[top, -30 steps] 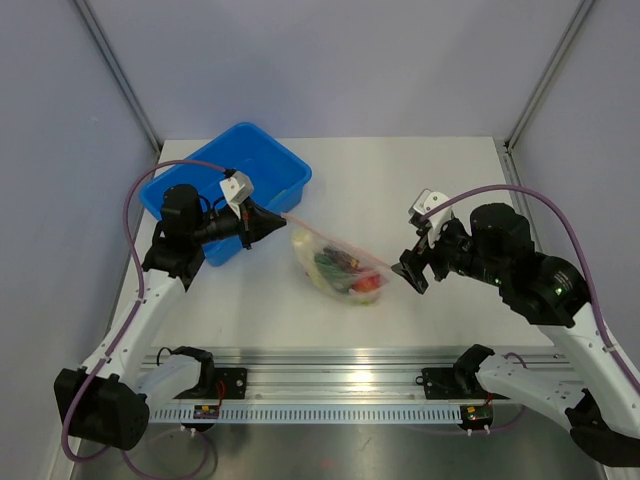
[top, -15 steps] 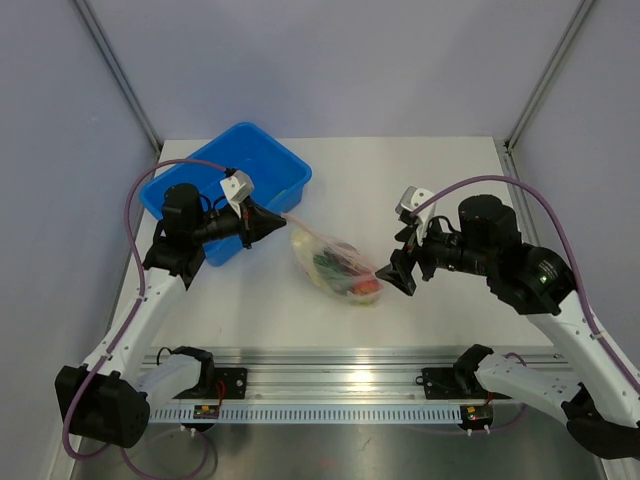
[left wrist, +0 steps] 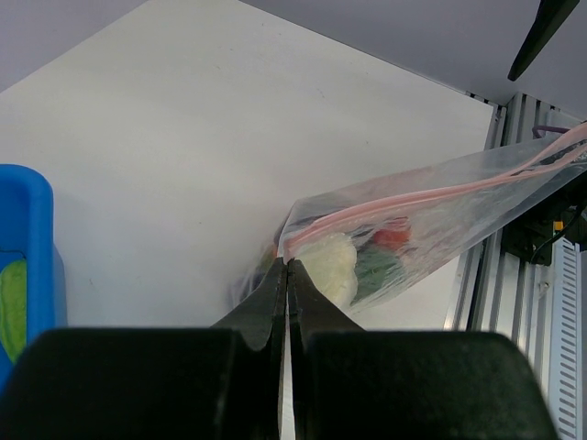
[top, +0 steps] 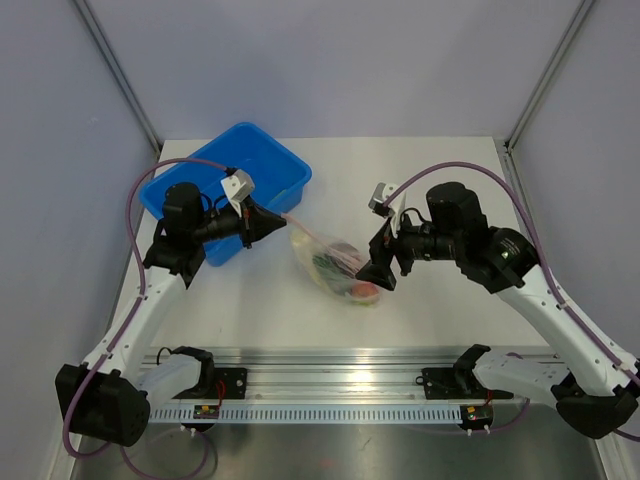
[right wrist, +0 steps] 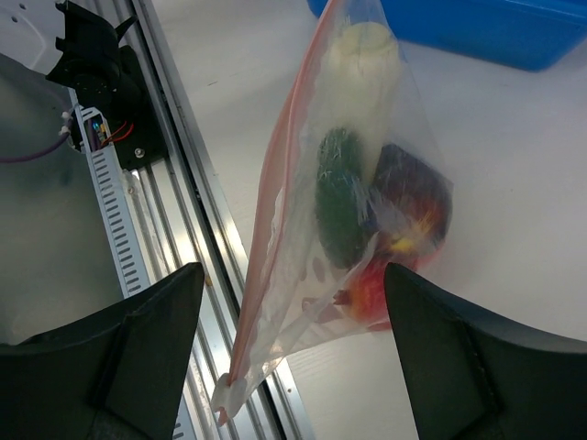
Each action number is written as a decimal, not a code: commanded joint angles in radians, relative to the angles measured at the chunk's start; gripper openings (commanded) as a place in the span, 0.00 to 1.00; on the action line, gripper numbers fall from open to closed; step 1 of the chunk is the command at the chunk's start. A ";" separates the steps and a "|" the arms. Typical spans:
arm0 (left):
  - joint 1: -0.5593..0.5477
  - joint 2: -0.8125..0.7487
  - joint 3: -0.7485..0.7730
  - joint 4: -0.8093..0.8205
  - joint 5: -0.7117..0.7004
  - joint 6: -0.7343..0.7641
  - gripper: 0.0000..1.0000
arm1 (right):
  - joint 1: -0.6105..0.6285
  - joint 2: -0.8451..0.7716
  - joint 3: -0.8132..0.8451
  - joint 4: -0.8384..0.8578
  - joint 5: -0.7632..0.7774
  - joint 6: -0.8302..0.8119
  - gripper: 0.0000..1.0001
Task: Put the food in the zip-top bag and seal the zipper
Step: Zip the zipper food storage bag at the center of the board, then place the zipper food storage bag at the center of the board.
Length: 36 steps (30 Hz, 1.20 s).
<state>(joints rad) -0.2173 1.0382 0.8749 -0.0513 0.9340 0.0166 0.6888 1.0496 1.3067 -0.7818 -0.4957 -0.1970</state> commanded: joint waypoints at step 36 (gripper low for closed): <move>-0.091 0.595 0.562 0.617 -0.081 -0.407 0.00 | -0.152 0.257 0.167 0.366 0.723 -0.327 0.00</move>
<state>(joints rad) -0.3042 1.5570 1.2980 0.3290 0.8700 -0.2779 0.5587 1.3052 1.3766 -0.5285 0.1516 -0.4393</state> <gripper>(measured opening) 0.002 0.020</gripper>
